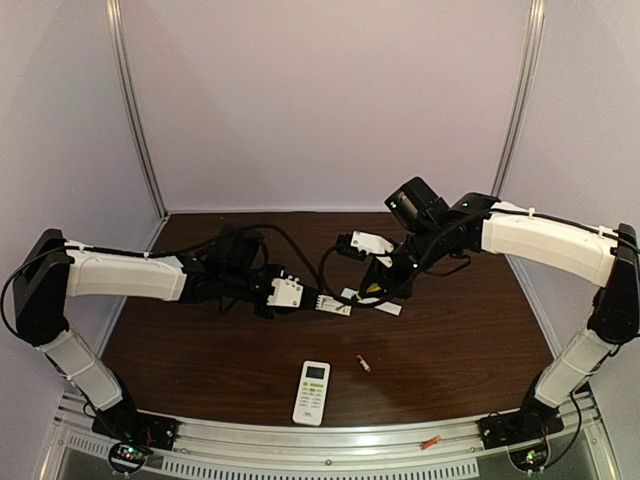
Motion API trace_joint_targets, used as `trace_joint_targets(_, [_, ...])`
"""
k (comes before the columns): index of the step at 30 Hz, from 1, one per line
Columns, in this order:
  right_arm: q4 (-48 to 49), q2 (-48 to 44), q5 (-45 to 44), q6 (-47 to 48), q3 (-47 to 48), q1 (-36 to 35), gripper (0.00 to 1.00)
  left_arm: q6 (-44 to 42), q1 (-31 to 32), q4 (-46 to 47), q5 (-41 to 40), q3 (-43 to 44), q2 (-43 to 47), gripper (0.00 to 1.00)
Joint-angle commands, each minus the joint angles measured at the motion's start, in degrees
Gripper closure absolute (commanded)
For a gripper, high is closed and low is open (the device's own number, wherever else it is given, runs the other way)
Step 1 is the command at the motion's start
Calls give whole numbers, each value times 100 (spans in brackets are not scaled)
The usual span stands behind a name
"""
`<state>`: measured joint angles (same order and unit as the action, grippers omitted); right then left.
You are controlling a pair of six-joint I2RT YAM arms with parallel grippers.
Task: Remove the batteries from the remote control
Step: Remove the battery from the remote control without the battery cover, then place the remote control without batteries at the center of the board.
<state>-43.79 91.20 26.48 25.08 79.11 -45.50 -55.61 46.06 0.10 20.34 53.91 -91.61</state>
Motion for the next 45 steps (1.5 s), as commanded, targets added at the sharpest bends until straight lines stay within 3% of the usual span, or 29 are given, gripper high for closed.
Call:
trace_joint_targets(1, [-118, 60, -118, -89, -81, -17, 100, 52, -54, 592, 76, 182, 71, 100])
trace_joint_targets(28, [104, -595, -187, -654, -10, -16, 100, 583, -54, 233, -266, 3, 205, 100])
trace_joint_targets(39, [124, -1216, -382, -1061, -272, -14, 100, 1525, -238, 307, -561, -236, 329, 100])
trace_joint_targets(45, [530, -1596, -821, -1579, -717, -12, 100, 2497, -483, 312, -1051, -301, 346, 100])
